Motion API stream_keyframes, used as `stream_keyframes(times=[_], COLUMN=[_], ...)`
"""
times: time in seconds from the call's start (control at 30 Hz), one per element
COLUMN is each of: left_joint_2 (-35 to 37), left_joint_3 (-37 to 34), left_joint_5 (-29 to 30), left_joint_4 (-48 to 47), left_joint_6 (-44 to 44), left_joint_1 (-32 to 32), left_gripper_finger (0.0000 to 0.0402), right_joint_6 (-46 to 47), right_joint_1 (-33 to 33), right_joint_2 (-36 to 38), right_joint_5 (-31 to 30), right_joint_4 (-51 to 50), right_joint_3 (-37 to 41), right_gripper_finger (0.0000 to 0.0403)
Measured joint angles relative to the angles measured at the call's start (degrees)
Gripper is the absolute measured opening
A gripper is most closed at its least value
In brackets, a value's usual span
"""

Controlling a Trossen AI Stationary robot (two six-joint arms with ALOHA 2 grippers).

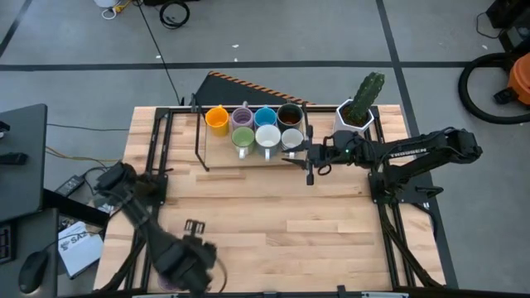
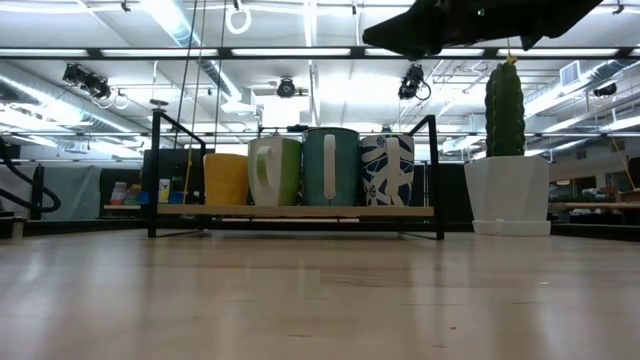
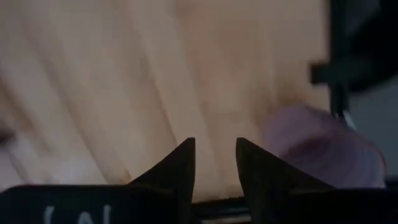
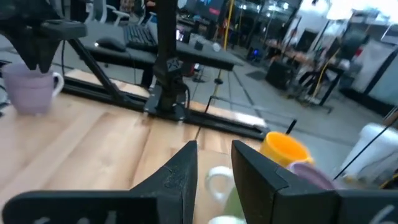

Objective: Place coffee mugs
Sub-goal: Put the purple mug on the shelf

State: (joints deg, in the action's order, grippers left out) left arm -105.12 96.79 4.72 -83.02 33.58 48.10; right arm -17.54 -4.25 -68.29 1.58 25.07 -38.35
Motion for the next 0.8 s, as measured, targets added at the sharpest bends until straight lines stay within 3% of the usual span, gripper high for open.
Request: stream_keyframes(times=[0.2,0.57,0.8], left_joint_2=[-0.47,-5.06,-5.53], left_joint_3=[0.0,-0.01,-0.02], left_joint_5=[0.34,-3.4,-4.11], left_joint_4=[7.17,6.89,5.99], left_joint_6=[-16.92,-34.28,-40.46], left_joint_1=[5.82,8.82,9.85], left_gripper_finger=[0.0123,0.0123,0.0123], right_joint_6=[5.65,7.5,7.51], right_joint_1=[2.74,11.8,13.36], right_joint_2=[0.0,-2.75,-5.09], right_joint_5=[0.1,-2.39,-4.9], right_joint_4=[-3.64,-3.17,-0.29], right_joint_3=[0.0,0.0,0.01], right_gripper_finger=[0.0105,0.0105,0.0105])
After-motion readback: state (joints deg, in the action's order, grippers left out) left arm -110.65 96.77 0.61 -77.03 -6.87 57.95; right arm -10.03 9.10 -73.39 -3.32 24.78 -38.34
